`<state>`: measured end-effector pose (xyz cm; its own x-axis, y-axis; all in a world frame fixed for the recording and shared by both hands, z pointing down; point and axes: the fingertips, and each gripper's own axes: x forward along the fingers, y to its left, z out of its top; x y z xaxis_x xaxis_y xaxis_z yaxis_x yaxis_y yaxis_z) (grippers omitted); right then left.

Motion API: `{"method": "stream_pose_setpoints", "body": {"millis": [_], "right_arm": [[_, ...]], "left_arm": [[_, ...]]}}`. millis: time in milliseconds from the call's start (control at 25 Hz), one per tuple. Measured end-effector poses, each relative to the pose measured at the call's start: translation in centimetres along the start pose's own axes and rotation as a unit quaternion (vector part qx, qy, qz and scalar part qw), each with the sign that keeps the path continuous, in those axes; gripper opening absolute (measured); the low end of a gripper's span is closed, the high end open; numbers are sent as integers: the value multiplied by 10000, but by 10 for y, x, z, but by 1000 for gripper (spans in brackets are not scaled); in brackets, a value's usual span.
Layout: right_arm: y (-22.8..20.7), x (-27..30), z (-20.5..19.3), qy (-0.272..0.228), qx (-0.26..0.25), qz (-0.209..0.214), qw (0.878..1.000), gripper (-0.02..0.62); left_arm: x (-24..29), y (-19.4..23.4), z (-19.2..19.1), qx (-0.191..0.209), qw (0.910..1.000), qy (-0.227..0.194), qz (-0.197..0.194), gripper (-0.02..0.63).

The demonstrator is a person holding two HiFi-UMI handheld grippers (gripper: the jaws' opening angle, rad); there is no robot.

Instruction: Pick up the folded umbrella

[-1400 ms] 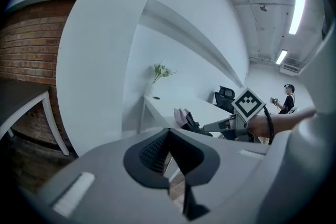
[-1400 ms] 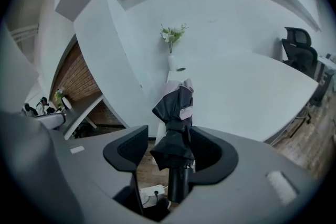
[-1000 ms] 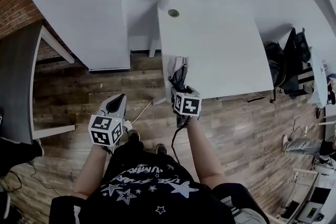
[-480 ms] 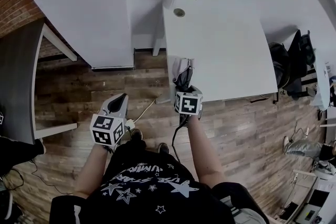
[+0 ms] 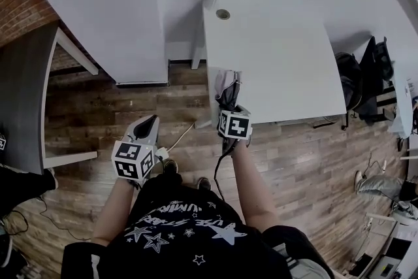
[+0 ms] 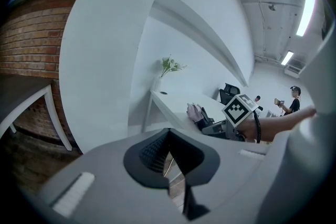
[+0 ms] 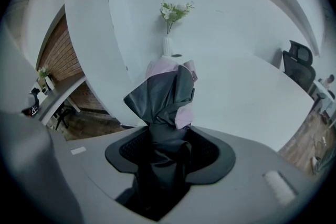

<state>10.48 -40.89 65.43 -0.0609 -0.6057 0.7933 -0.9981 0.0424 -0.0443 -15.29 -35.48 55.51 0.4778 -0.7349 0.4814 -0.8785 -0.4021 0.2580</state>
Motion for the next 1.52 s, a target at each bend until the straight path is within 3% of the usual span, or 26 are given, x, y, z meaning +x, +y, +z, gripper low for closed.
{"method": "stream_pose_setpoints", "body": {"millis": [600,840,1240,1520], "right_arm": [[-32,-71,19,-685,158,386,9968,241],[-40,-104,19,-966,-50,703,9928,242],[-60,-164,-3,-1285,-152,1066,9858,242],[-73,-188,-31,-1368,-219,1263,9823,242]], "left_arm": [[-18,-63,13,242,9992,-316,23,3],[-26,-104,15,446,9982,-410,-36,3],[-47,-163,1,391,9972,-629,90,3],[-63,-194,-35,242,9977,-593,211,3]]}}
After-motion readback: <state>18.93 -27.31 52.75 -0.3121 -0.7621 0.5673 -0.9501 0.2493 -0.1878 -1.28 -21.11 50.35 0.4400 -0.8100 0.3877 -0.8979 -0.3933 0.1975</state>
